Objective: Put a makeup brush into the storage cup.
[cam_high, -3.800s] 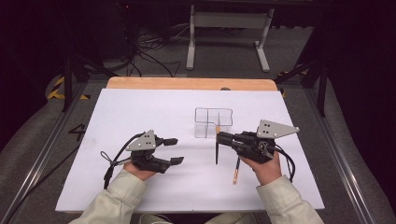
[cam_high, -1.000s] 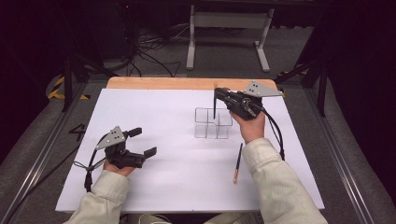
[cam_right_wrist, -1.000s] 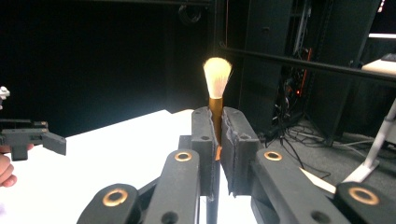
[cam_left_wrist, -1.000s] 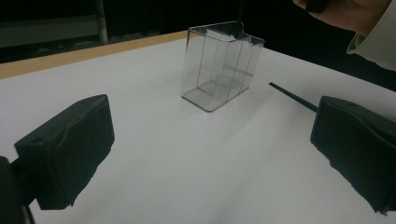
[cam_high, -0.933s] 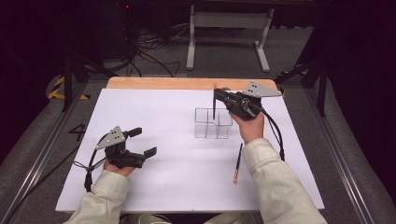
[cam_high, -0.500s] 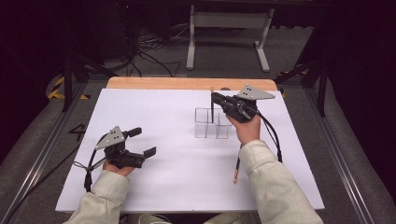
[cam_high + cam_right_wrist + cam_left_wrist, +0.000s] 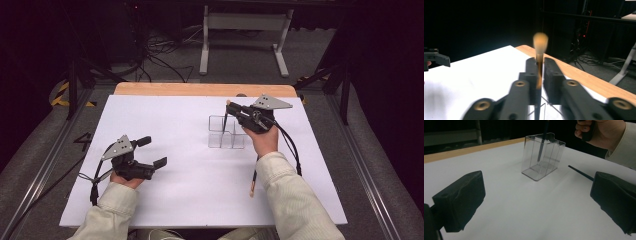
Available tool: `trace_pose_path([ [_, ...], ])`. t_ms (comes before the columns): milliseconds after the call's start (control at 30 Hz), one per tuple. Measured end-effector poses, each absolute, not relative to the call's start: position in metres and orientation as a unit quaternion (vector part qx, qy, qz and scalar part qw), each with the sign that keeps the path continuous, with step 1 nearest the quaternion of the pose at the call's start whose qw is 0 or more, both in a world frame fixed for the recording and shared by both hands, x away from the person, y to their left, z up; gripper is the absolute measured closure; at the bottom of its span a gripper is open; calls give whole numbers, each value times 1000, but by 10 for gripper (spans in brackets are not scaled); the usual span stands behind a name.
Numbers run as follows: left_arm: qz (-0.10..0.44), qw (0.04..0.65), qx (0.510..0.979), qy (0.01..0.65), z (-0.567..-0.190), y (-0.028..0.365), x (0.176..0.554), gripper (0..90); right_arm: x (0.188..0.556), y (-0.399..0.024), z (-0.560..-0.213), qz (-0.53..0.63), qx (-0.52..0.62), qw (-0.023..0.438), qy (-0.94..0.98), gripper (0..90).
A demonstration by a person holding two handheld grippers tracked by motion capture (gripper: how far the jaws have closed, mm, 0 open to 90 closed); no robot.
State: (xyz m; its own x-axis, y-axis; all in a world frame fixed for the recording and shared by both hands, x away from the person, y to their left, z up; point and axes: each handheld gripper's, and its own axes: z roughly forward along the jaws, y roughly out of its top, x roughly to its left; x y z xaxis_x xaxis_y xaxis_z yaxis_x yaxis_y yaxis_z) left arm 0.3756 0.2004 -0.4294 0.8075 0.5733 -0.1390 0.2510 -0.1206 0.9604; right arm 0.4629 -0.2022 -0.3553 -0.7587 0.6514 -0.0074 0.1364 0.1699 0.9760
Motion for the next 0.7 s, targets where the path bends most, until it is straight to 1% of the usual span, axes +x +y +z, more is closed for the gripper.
trace_pose_path([
  [33,134,601,736,280,-429,200,376,4,463,-203,-355,587,271,220,730,676],
  [67,133,602,736,280,-429,201,376,3,462,-205,-354,591,274,215,728,652],
  [167,134,602,736,279,-429,202,374,3,459,-210,-352,592,278,219,724,524],
  [233,134,603,735,279,-428,205,372,3,457,-215,-350,594,280,220,722,485],
  [267,136,605,733,280,-428,206,371,4,454,-218,-349,595,279,224,719,440],
  [300,136,605,733,280,-428,206,371,3,454,-218,-349,595,279,224,719,440],
  [367,139,607,730,280,-426,210,368,4,449,-225,-346,596,281,230,716,351],
  [467,140,609,729,280,-425,214,365,4,439,-235,-342,598,279,236,713,246],
  [567,142,610,727,280,-424,217,363,4,431,-244,-338,601,283,235,710,188],
  [700,143,611,727,279,-423,220,360,4,415,-257,-334,604,277,245,705,144],
])
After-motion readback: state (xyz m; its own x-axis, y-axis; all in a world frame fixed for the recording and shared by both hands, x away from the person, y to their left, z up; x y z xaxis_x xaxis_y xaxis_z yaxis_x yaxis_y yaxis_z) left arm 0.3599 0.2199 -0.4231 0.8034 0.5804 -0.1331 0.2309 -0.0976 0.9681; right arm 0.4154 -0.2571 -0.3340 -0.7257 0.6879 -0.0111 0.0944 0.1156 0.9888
